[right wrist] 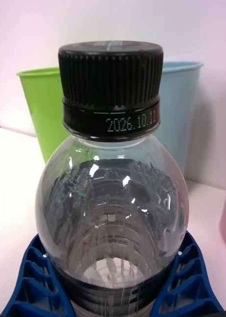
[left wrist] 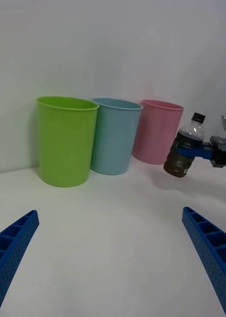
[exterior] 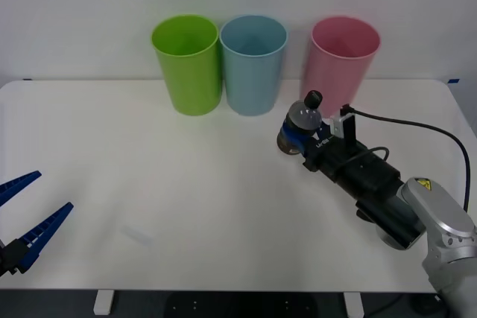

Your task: Grasp the object on the table and drop it into the matching bin: aluminum can to the light blue bin, PET bottle to the pink bin.

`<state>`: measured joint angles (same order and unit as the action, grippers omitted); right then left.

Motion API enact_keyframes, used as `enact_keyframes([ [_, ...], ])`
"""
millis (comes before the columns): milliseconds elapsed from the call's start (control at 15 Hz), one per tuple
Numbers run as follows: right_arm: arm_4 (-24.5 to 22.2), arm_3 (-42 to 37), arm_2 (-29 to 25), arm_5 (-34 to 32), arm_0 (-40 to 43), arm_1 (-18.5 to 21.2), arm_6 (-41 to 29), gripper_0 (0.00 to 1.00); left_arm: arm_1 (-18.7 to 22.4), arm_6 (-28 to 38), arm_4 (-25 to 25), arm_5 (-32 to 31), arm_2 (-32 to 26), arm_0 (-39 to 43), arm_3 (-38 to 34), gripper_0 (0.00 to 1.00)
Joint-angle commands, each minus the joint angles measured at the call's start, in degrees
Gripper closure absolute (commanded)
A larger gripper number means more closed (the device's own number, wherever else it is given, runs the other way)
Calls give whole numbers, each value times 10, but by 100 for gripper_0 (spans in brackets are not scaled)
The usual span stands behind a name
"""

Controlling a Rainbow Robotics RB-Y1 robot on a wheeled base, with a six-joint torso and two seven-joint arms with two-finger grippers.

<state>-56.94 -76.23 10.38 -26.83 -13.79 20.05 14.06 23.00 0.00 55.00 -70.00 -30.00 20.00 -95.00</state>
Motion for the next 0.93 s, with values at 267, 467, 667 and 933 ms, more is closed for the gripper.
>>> enact_keyframes([
  [267,27,-81,-27,-19,32,54,-78,100,0,0,0,0,0,0,0,0],
  [467,25,-125,-55,-30,46,72,-135,100,0,0,0,0,0,0,0,0],
  [667,10,-161,-95,-50,46,74,-207,100,0,0,0,0,0,0,0,0],
  [933,-5,-195,-123,-52,37,83,-285,100,0,0,0,0,0,0,0,0],
])
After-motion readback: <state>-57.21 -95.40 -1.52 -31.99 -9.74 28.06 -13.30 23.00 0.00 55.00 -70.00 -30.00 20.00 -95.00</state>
